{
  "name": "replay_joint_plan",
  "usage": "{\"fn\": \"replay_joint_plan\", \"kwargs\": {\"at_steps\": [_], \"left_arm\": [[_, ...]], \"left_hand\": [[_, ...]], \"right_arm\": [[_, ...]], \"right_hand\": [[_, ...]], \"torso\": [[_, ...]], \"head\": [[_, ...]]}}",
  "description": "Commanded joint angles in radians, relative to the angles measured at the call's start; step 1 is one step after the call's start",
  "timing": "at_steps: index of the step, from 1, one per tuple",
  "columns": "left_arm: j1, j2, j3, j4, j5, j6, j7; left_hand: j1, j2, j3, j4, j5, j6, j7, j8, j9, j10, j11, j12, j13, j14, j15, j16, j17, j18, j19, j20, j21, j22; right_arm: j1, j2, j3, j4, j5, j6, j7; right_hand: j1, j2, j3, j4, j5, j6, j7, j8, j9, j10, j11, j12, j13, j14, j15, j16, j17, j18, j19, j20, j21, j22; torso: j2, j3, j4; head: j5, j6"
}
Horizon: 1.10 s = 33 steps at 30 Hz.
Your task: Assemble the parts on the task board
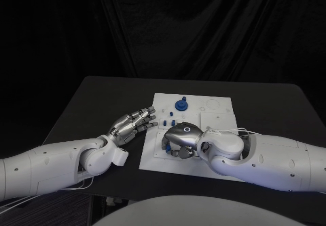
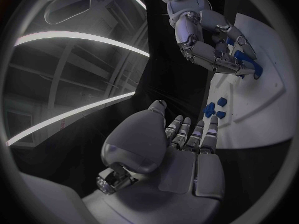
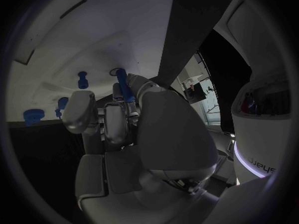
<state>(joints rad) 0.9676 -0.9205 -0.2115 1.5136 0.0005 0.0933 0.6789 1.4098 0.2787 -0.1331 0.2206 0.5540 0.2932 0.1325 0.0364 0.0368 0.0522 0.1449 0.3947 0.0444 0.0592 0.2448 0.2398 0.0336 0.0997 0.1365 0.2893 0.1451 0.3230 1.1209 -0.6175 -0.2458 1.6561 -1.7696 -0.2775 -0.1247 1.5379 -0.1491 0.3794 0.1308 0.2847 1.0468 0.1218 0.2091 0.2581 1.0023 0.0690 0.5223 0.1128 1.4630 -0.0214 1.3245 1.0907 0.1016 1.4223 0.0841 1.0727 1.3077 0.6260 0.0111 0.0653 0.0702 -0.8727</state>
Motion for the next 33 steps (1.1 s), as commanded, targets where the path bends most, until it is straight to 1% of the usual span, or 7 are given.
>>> {"fn": "replay_joint_plan", "kwargs": {"at_steps": [1, 6, 19, 20, 23, 25, 33], "left_arm": [[-0.001, 0.002, 0.001, 0.001, -0.001, 0.018, 0.093], [-0.002, 0.002, 0.001, 0.001, -0.001, 0.019, 0.092], [-0.002, 0.004, 0.001, -0.002, -0.001, 0.019, 0.087], [-0.002, 0.004, 0.001, -0.002, -0.001, 0.019, 0.087], [-0.002, 0.005, 0.001, -0.003, -0.001, 0.02, 0.085], [-0.002, 0.006, 0.001, -0.004, -0.001, 0.02, 0.084], [-0.003, 0.006, 0.001, -0.005, -0.001, 0.022, 0.081]], "left_hand": [[0.006, 0.007, 0.005, 0.001, 0.005, 0.006, 0.0, 0.004, 0.001, 0.001, 0.009, 0.005, 0.001, -0.004, 0.002, 0.004, 0.001, 0.002, 0.005, 0.002, 0.0, -0.002], [0.006, 0.006, 0.006, 0.001, 0.005, 0.006, 0.001, 0.004, 0.001, 0.001, 0.009, 0.005, 0.001, -0.004, 0.002, 0.005, 0.001, 0.002, 0.005, 0.002, 0.0, -0.001], [0.006, 0.005, 0.007, 0.001, 0.004, 0.006, 0.003, 0.004, 0.001, 0.001, 0.008, 0.005, 0.001, -0.004, 0.002, 0.004, 0.001, 0.002, 0.005, 0.002, -0.001, -0.002], [0.006, 0.004, 0.008, 0.001, 0.004, 0.007, 0.007, 0.004, 0.001, 0.001, 0.007, 0.004, 0.001, -0.005, 0.002, 0.003, 0.001, 0.002, 0.004, 0.002, -0.001, -0.003], [0.006, 0.004, 0.008, 0.001, 0.004, 0.007, 0.007, 0.004, 0.001, 0.001, 0.007, 0.004, 0.001, -0.005, 0.002, 0.003, 0.001, 0.002, 0.004, 0.002, -0.001, -0.003], [0.006, 0.003, 0.01, 0.001, 0.003, 0.009, 0.013, 0.004, 0.002, 0.001, 0.004, 0.005, 0.001, -0.006, 0.001, 0.004, 0.001, 0.002, 0.004, 0.002, -0.002, -0.004], [0.006, 0.003, 0.012, 0.001, 0.003, 0.011, 0.016, 0.005, 0.002, 0.001, 0.003, 0.005, 0.001, -0.006, 0.001, 0.003, 0.001, 0.002, 0.004, 0.002, -0.002, -0.004]], "right_arm": [[-0.006, 0.0, -0.001, -0.005, -0.01, 0.01, -0.019], [-0.007, 0.0, -0.001, -0.01, -0.01, 0.01, -0.027], [-0.008, -0.002, -0.001, -0.017, -0.01, 0.008, -0.045], [-0.008, -0.002, -0.001, -0.017, -0.01, 0.008, -0.045], [-0.008, -0.002, -0.001, -0.017, -0.01, 0.006, -0.048], [-0.009, -0.003, -0.001, -0.017, -0.01, 0.006, -0.049], [-0.009, -0.003, -0.001, -0.017, -0.01, 0.003, -0.05]], "right_hand": [[0.005, 0.001, 0.002, -0.006, 0.0, -0.005, 0.0, 0.003, 0.002, 0.02, -0.015, 0.003, 0.039, -0.003, -0.003, -0.002, -0.003, -0.006, -0.003, -0.005, -0.005, 0.136], [0.009, 0.001, 0.005, -0.011, 0.003, -0.006, 0.0, 0.003, 0.004, 0.018, -0.015, 0.001, 0.039, -0.005, -0.003, -0.005, -0.009, -0.004, -0.006, -0.005, -0.013, 0.134], [0.009, 0.001, 0.008, -0.014, 0.006, -0.008, 0.002, 0.004, 0.006, 0.014, -0.012, -0.003, 0.04, -0.009, -0.001, -0.01, -0.015, -0.002, -0.011, -0.004, -0.023, 0.132], [0.009, 0.001, 0.008, -0.015, 0.006, -0.009, 0.002, 0.003, 0.007, 0.012, -0.012, -0.004, 0.04, -0.009, -0.001, -0.011, -0.016, -0.002, -0.012, -0.004, -0.026, 0.131], [0.008, 0.001, 0.009, -0.016, 0.007, -0.01, 0.003, 0.003, 0.007, 0.011, -0.011, -0.005, 0.04, -0.01, 0.0, -0.012, -0.018, -0.002, -0.013, -0.004, -0.028, 0.131], [0.008, 0.001, 0.009, -0.016, 0.007, -0.01, 0.003, 0.003, 0.007, 0.011, -0.011, -0.005, 0.04, -0.01, 0.0, -0.012, -0.018, -0.002, -0.013, -0.004, -0.028, 0.131], [0.006, -0.001, 0.009, -0.017, 0.007, -0.013, 0.004, 0.002, 0.009, 0.006, -0.009, -0.009, 0.04, -0.013, 0.001, -0.014, -0.021, -0.001, -0.015, -0.003, -0.031, 0.13]], "torso": [[0.0, 0.0, 0.0001], [0.0, 0.0, 0.0001], [0.0, 0.0001, -0.0002], [0.0, 0.0001, 0.0], [0.0, 0.0, 0.0], [0.0, 0.0002, 0.0], [0.0, 0.0, 0.0]], "head": [[-0.001, 0.0], [0.0, 0.0], [-0.004, 0.0], [-0.004, 0.0], [-0.002, 0.0], [-0.002, 0.0], [-0.001, 0.0]]}}
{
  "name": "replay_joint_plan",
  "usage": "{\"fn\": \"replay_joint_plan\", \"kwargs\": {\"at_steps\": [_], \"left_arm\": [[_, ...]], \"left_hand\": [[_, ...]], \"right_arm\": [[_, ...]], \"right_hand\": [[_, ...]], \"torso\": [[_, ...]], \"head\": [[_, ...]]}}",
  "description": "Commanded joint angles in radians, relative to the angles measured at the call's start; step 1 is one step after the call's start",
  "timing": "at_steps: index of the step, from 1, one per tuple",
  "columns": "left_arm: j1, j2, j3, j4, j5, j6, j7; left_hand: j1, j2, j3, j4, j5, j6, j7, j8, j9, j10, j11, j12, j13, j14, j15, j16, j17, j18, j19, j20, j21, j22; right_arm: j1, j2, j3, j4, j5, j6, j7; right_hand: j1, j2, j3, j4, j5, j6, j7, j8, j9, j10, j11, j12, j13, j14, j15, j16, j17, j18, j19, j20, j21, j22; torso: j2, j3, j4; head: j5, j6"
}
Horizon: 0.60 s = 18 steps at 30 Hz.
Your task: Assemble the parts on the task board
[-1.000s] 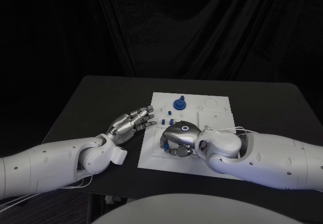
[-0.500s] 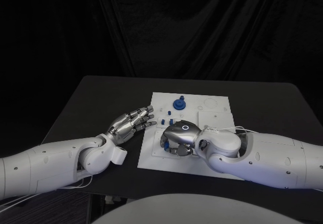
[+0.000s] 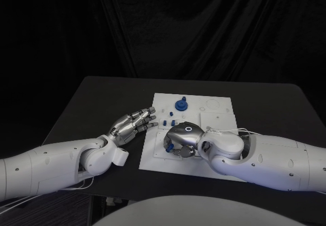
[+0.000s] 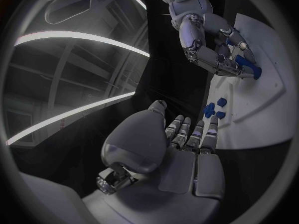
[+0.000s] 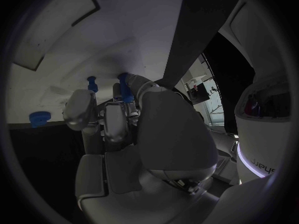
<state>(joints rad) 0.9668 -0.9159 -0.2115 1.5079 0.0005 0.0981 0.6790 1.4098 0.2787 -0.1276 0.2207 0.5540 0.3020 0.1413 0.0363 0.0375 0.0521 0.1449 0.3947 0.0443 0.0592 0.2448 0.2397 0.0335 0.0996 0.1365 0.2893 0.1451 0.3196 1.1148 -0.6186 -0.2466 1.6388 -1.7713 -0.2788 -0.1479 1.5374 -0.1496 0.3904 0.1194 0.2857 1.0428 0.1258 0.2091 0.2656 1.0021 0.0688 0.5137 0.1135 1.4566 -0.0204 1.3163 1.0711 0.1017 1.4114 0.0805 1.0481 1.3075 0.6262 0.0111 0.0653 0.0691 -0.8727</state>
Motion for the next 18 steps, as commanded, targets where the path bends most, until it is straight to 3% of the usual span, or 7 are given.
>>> {"fn": "replay_joint_plan", "kwargs": {"at_steps": [1, 8, 9, 13, 18], "left_arm": [[-0.003, 0.002, 0.001, 0.0, -0.001, 0.018, 0.081], [-0.004, 0.003, 0.001, -0.001, -0.001, 0.019, 0.08], [-0.004, 0.003, 0.001, -0.001, -0.001, 0.019, 0.08], [-0.005, 0.003, 0.001, -0.002, -0.001, 0.019, 0.08], [-0.005, 0.003, 0.001, -0.003, -0.001, 0.018, 0.079]], "left_hand": [[0.006, 0.003, 0.006, 0.001, 0.003, 0.002, 0.007, 0.005, 0.001, 0.001, 0.003, 0.005, 0.001, -0.006, 0.001, 0.003, 0.001, 0.002, 0.004, 0.002, -0.002, -0.001], [0.006, 0.003, 0.006, 0.001, 0.003, 0.002, 0.007, 0.005, 0.001, 0.001, 0.003, 0.005, 0.001, -0.006, 0.001, 0.003, 0.001, 0.002, 0.004, 0.002, -0.002, -0.001], [0.006, 0.003, 0.008, 0.001, 0.003, 0.003, 0.009, 0.005, 0.001, 0.001, 0.002, 0.006, 0.001, -0.006, 0.001, 0.004, 0.001, 0.002, 0.004, 0.002, -0.002, -0.002], [0.006, 0.003, 0.008, 0.001, 0.003, 0.003, 0.009, 0.005, 0.001, 0.001, 0.002, 0.006, 0.001, -0.006, 0.001, 0.004, 0.001, 0.002, 0.004, 0.002, -0.002, -0.002], [0.006, 0.003, 0.009, 0.002, 0.003, 0.006, 0.012, 0.005, 0.002, 0.001, 0.001, 0.006, 0.001, -0.007, 0.0, 0.003, 0.001, 0.002, 0.003, 0.002, -0.003, -0.002]], "right_arm": [[-0.003, -0.002, -0.001, 0.0, -0.008, 0.005, -0.027], [-0.003, 0.001, -0.001, -0.001, -0.008, 0.011, -0.018], [-0.003, 0.001, -0.001, -0.001, -0.008, 0.011, -0.015], [-0.005, 0.002, -0.001, -0.001, -0.008, 0.015, -0.011], [-0.006, 0.001, -0.001, 0.001, -0.008, 0.022, -0.009]], "right_hand": [[0.006, -0.001, -0.001, -0.006, 0.006, -0.011, 0.001, 0.001, 0.002, 0.004, -0.008, -0.002, 0.039, -0.007, 0.001, -0.007, -0.002, -0.001, -0.005, 0.001, -0.009, 0.129], [-0.01, -0.008, 0.002, -0.005, -0.009, -0.046, 0.01, -0.015, 0.002, -0.02, 0.003, -0.017, 0.041, -0.014, 0.01, -0.014, -0.011, 0.001, -0.015, 0.009, -0.025, 0.125], [-0.021, -0.014, 0.003, 0.002, -0.028, -0.093, 0.012, -0.041, -0.008, -0.034, 0.005, -0.024, 0.04, -0.018, 0.014, -0.017, -0.015, 0.003, -0.019, 0.012, -0.033, 0.123], [-0.057, -0.036, -0.01, 0.026, -0.091, -0.18, -0.016, -0.086, -0.032, -0.076, 0.018, -0.039, 0.04, -0.026, 0.025, -0.021, -0.022, 0.005, -0.028, 0.022, -0.05, 0.119], [-0.086, -0.048, -0.054, 0.056, -0.163, -0.221, -0.031, -0.102, -0.051, -0.121, 0.028, -0.031, 0.054, -0.038, 0.035, -0.026, -0.033, 0.01, -0.04, 0.034, -0.078, 0.112]], "torso": [[0.0, 0.0, 0.0], [0.0, -0.0001, 0.0002], [0.0, 0.0, 0.0003], [0.0, 0.0, 0.0003], [0.0, 0.0, 0.0001]], "head": [[-0.001, 0.0], [0.0, 0.0], [0.0, 0.0], [0.0, 0.0], [0.0, 0.0]]}}
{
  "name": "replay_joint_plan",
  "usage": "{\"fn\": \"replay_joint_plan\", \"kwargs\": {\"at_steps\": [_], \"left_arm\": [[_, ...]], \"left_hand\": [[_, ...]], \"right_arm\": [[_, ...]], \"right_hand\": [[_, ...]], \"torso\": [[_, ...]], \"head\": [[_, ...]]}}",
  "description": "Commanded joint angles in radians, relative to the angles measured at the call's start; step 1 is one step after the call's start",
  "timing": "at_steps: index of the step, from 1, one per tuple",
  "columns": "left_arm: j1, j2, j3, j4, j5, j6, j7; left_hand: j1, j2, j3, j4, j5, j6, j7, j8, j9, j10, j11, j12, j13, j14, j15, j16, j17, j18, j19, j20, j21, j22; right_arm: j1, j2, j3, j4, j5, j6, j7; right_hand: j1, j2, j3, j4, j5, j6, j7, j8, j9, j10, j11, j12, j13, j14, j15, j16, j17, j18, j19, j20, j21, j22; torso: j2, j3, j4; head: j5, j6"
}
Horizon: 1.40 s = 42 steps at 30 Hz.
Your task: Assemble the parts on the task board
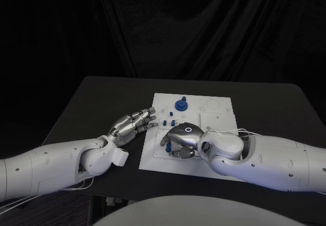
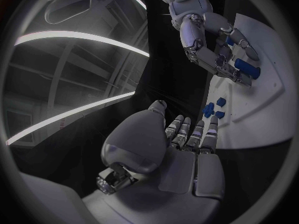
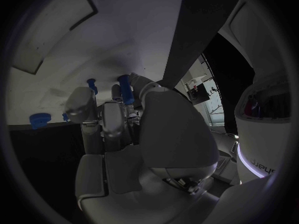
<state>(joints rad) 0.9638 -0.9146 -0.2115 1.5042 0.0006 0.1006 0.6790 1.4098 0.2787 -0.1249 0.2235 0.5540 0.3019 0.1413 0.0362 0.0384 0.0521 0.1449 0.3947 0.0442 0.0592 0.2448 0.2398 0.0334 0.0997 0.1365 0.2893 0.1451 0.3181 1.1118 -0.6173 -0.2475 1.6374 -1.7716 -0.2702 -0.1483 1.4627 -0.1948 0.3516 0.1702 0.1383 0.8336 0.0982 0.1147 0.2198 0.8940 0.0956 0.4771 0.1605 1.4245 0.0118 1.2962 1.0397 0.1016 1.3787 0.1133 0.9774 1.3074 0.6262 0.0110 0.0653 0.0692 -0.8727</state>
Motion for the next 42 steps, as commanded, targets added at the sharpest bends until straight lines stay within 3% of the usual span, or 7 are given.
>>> {"fn": "replay_joint_plan", "kwargs": {"at_steps": [1, 18, 24, 27, 32, 38, 42], "left_arm": [[-0.002, 0.002, 0.001, 0.0, -0.001, 0.016, 0.079], [-0.003, 0.002, 0.001, -0.001, -0.001, 0.016, 0.076], [-0.003, 0.001, 0.001, 0.0, -0.001, 0.014, 0.077], [-0.003, 0.0, 0.001, 0.0, -0.001, 0.014, 0.077], [-0.003, -0.002, 0.001, 0.0, -0.001, 0.013, 0.078], [-0.003, -0.007, 0.001, 0.002, -0.001, 0.009, 0.078], [-0.003, -0.009, 0.001, 0.002, 0.0, 0.006, 0.079]], "left_hand": [[0.006, 0.003, 0.008, -0.001, 0.003, 0.011, 0.014, 0.006, 0.001, 0.001, 0.001, 0.006, 0.001, -0.007, 0.0, 0.003, 0.001, 0.002, 0.004, 0.002, -0.003, -0.001], [0.007, 0.003, 0.01, -0.002, 0.005, 0.018, 0.017, 0.008, 0.002, 0.001, 0.001, 0.007, 0.001, -0.007, 0.0, 0.004, 0.001, 0.002, 0.003, 0.002, -0.003, -0.001], [0.007, 0.002, 0.011, -0.002, 0.005, 0.019, 0.017, 0.008, 0.002, 0.001, 0.001, 0.007, 0.001, -0.007, 0.0, 0.004, 0.001, 0.002, 0.003, 0.002, -0.003, -0.002], [0.007, 0.002, 0.011, -0.002, 0.005, 0.019, 0.017, 0.008, 0.003, 0.001, 0.001, 0.007, 0.001, -0.007, 0.0, 0.004, 0.001, 0.002, 0.003, 0.002, -0.003, -0.002], [0.007, 0.002, 0.012, -0.003, 0.005, 0.022, 0.018, 0.009, 0.003, 0.001, 0.0, 0.007, 0.001, -0.007, 0.0, 0.004, 0.001, 0.002, 0.003, 0.002, -0.003, -0.002], [0.007, 0.002, 0.012, -0.003, 0.005, 0.022, 0.018, 0.009, 0.003, 0.001, 0.0, 0.007, 0.001, -0.007, 0.0, 0.004, 0.001, 0.002, 0.003, 0.002, -0.003, -0.002], [0.007, 0.002, 0.012, -0.003, 0.005, 0.022, 0.018, 0.009, 0.003, 0.001, 0.0, 0.007, 0.001, -0.007, 0.0, 0.004, 0.001, 0.002, 0.003, 0.002, -0.003, -0.002]], "right_arm": [[-0.003, 0.0, 0.0, 0.002, -0.008, 0.013, -0.008], [-0.003, -0.007, 0.0, 0.007, -0.008, -0.005, -0.006], [0.001, -0.035, 0.002, 0.026, -0.008, -0.088, -0.004], [0.018, -0.057, 0.003, 0.041, -0.007, -0.151, -0.001], [0.068, -0.105, 0.005, 0.075, 0.041, -0.245, 0.014], [0.14, -0.182, 0.004, 0.118, 0.165, -0.332, 0.045], [0.178, -0.232, 0.003, 0.142, 0.276, -0.354, 0.059]], "right_hand": [[-0.012, -0.003, -0.02, 0.008, -0.019, -0.015, -0.005, -0.008, -0.008, -0.016, 0.002, 0.008, 0.009, -0.006, 0.003, -0.006, -0.002, 0.01, -0.008, 0.002, -0.009, 0.112], [-0.009, 0.001, -0.049, 0.02, -0.033, -0.014, -0.009, -0.001, -0.016, -0.047, 0.005, 0.023, 0.023, -0.017, 0.006, -0.013, -0.015, 0.015, -0.018, 0.006, -0.037, 0.106], [0.005, 0.0, -0.064, 0.021, -0.016, -0.022, -0.012, -0.001, -0.024, -0.084, 0.011, 0.032, 0.031, -0.021, 0.011, -0.012, -0.015, 0.015, -0.02, 0.01, -0.042, 0.106], [0.023, -0.002, -0.08, 0.025, -0.008, -0.057, -0.021, -0.014, -0.04, -0.146, 0.022, 0.037, 0.035, -0.025, 0.02, -0.01, -0.015, 0.016, -0.024, 0.017, -0.051, 0.105], [0.052, -0.011, -0.108, 0.055, -0.007, -0.106, -0.056, -0.028, -0.066, -0.255, 0.034, 0.034, 0.025, -0.04, 0.023, -0.014, -0.028, 0.02, -0.037, 0.022, -0.074, 0.1], [0.099, 0.008, -0.093, 0.068, 0.034, -0.077, -0.023, -0.002, -0.074, -0.252, 0.034, 0.095, 0.032, -0.044, 0.03, -0.006, -0.027, 0.018, -0.034, 0.027, -0.064, 0.104], [0.109, 0.02, -0.08, 0.074, 0.045, -0.034, 0.002, 0.025, -0.073, -0.191, 0.027, 0.158, 0.046, -0.045, 0.026, -0.005, -0.033, 0.019, -0.032, 0.026, -0.06, 0.105]], "torso": [[0.0, 0.0001, 0.0001], [0.0, 0.0, 0.0003], [0.0, 0.0002, 0.0002], [0.0, 0.0001, 0.0], [0.0, 0.0001, 0.0], [0.0, 0.0003, -0.0002], [0.0, 0.0003, 0.0002]], "head": [[0.0, 0.0], [0.0, 0.0], [0.0, 0.0], [-0.004, 0.0], [-0.007, 0.0], [-0.015, 0.0], [-0.036, 0.0]]}}
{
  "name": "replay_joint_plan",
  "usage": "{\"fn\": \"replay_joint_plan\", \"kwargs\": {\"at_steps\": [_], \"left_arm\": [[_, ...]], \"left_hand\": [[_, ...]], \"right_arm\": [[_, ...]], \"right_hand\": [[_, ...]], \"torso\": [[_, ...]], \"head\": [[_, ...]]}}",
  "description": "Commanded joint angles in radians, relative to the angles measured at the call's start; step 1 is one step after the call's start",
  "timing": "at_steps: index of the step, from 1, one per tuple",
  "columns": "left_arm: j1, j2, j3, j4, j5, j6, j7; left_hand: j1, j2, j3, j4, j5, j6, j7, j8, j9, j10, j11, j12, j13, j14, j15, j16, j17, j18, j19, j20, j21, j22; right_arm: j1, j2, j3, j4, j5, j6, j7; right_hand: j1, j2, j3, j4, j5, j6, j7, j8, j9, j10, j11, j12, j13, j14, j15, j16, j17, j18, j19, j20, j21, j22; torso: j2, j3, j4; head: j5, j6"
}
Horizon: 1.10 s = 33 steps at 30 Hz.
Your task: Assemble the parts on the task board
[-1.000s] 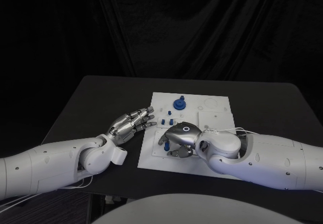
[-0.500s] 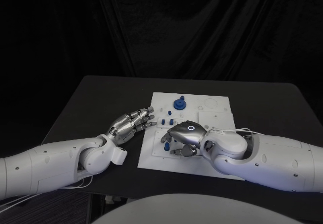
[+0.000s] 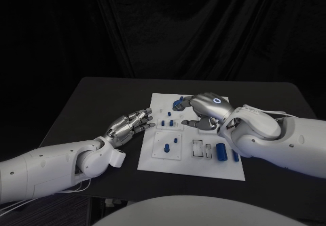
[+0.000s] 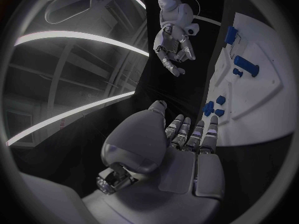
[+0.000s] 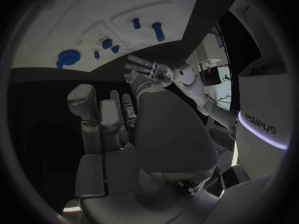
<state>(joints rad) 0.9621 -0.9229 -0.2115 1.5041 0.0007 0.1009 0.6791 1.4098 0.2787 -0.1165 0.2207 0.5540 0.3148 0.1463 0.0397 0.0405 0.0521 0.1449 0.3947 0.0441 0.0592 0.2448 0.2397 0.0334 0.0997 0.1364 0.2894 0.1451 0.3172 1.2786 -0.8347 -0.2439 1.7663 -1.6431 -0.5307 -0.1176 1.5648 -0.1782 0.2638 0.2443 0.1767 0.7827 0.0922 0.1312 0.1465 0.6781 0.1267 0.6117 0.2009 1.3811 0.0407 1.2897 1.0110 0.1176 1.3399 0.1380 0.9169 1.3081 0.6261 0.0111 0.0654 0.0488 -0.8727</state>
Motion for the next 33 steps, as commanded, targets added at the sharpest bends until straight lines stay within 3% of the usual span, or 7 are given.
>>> {"fn": "replay_joint_plan", "kwargs": {"at_steps": [1, 6, 7, 10, 17, 24, 33], "left_arm": [[-0.002, -0.002, 0.001, 0.002, -0.001, 0.005, 0.079], [-0.002, -0.006, 0.001, 0.007, -0.001, 0.0, 0.081], [-0.002, -0.008, 0.001, 0.01, -0.001, -0.001, 0.081], [-0.002, -0.013, 0.001, 0.015, -0.001, -0.005, 0.085], [-0.002, -0.021, 0.001, 0.021, -0.001, -0.012, 0.09], [-0.002, -0.024, 0.001, 0.022, -0.001, -0.012, 0.091], [-0.002, -0.028, 0.001, 0.023, -0.001, -0.012, 0.089]], "left_hand": [[0.007, 0.002, 0.003, 0.0, 0.005, 0.009, 0.013, 0.005, 0.001, 0.001, 0.0, 0.007, 0.001, -0.007, 0.0, 0.004, 0.001, 0.002, 0.003, 0.002, -0.003, -0.001], [0.008, 0.001, 0.005, -0.001, 0.005, 0.011, 0.013, 0.006, 0.001, 0.001, 0.001, 0.008, 0.001, -0.007, 0.0, 0.005, 0.001, 0.003, 0.003, 0.002, -0.003, -0.001], [0.008, 0.001, 0.005, -0.001, 0.005, 0.013, 0.013, 0.006, 0.001, 0.001, 0.001, 0.01, 0.001, -0.007, 0.0, 0.006, 0.001, 0.003, 0.003, 0.002, -0.003, -0.001], [0.008, -0.001, 0.006, -0.001, 0.005, 0.016, 0.013, 0.007, 0.002, 0.002, 0.003, 0.013, 0.002, -0.007, -0.001, 0.006, 0.001, 0.003, 0.002, 0.002, -0.004, -0.003], [0.008, -0.001, 0.006, -0.002, 0.005, 0.018, 0.012, 0.007, 0.002, 0.003, 0.004, 0.015, 0.002, -0.007, -0.002, 0.007, 0.001, 0.003, 0.002, 0.002, -0.004, -0.003], [0.008, -0.002, 0.006, -0.002, 0.005, 0.019, 0.012, 0.008, 0.002, 0.003, 0.004, 0.016, 0.002, -0.007, -0.002, 0.007, 0.001, 0.003, 0.002, 0.002, -0.004, -0.002], [0.008, -0.002, 0.007, -0.002, 0.006, 0.02, 0.012, 0.008, 0.002, 0.003, 0.004, 0.016, 0.002, -0.007, -0.002, 0.009, 0.002, 0.003, 0.003, 0.002, -0.003, 0.0]], "right_arm": [[0.019, -0.029, -0.001, 0.019, 0.175, -0.095, 0.027], [0.038, -0.095, -0.003, 0.039, 0.257, -0.059, -0.012], [0.039, -0.108, -0.003, 0.041, 0.27, -0.048, -0.023], [0.041, -0.135, -0.003, 0.044, 0.292, -0.026, -0.05], [0.015, -0.187, -0.004, 0.055, 0.311, 0.033, -0.15], [-0.023, -0.224, -0.004, 0.077, 0.239, 0.099, -0.286], [-0.072, -0.272, -0.004, 0.126, 0.048, 0.187, -0.459]], "right_hand": [[0.016, 0.005, 0.012, -0.007, 0.021, 0.038, 0.028, 0.021, 0.002, 0.106, -0.029, 0.115, 0.047, -0.005, -0.02, -0.003, -0.013, 0.007, 0.003, -0.01, -0.007, 0.102], [0.009, 0.001, 0.032, -0.004, 0.034, 0.1, 0.024, 0.068, 0.006, 0.075, -0.088, 0.588, 0.379, -0.014, -0.078, -0.039, -0.063, 0.008, -0.007, -0.059, -0.049, 0.091], [-0.006, 0.016, 0.033, 0.007, 0.037, 0.136, 0.027, 0.099, 0.017, 0.346, -0.094, 0.799, 0.769, 0.0, -0.08, -0.028, -0.043, 0.004, 0.005, -0.061, -0.031, 0.096], [-0.044, 0.021, 0.018, 0.028, 0.037, 0.187, 0.018, 0.147, 0.038, 0.595, -0.089, 0.909, 1.065, 0.052, -0.072, 0.042, 0.075, -0.012, 0.049, -0.062, 0.072, 0.123], [-0.235, 0.053, -0.032, 0.047, 0.027, 0.225, -0.012, 0.205, 0.075, 0.893, -0.126, 0.959, 1.37, 0.149, -0.096, 0.198, 0.373, -0.054, 0.139, -0.085, 0.321, 0.18], [-0.363, 0.034, -0.041, 0.05, 0.003, 0.228, -0.027, 0.251, 0.122, 0.893, -0.134, 0.959, 1.37, 0.165, -0.112, 0.23, 0.444, -0.066, 0.162, -0.101, 0.4, 0.196], [-0.565, 0.0, -0.029, 0.053, 0.006, 0.169, -0.062, 0.452, 0.327, 0.893, -0.164, 0.959, 1.37, 0.181, -0.138, 0.262, 0.514, -0.089, 0.192, -0.126, 0.53, 0.226]], "torso": [[0.0, 0.0003, 0.0001], [0.0, 0.0005, 0.0001], [0.0, 0.0005, 0.0], [0.0, 0.0006, 0.0001], [0.001, 0.0009, 0.0001], [0.0, 0.0013, -0.0004], [0.001, 0.0011, 0.0003]], "head": [[-0.023, 0.0], [-0.06, 0.0], [-0.069, 0.0], [-0.098, 0.0], [-0.147, 0.0], [-0.18, 0.0], [-0.216, 0.0]]}}
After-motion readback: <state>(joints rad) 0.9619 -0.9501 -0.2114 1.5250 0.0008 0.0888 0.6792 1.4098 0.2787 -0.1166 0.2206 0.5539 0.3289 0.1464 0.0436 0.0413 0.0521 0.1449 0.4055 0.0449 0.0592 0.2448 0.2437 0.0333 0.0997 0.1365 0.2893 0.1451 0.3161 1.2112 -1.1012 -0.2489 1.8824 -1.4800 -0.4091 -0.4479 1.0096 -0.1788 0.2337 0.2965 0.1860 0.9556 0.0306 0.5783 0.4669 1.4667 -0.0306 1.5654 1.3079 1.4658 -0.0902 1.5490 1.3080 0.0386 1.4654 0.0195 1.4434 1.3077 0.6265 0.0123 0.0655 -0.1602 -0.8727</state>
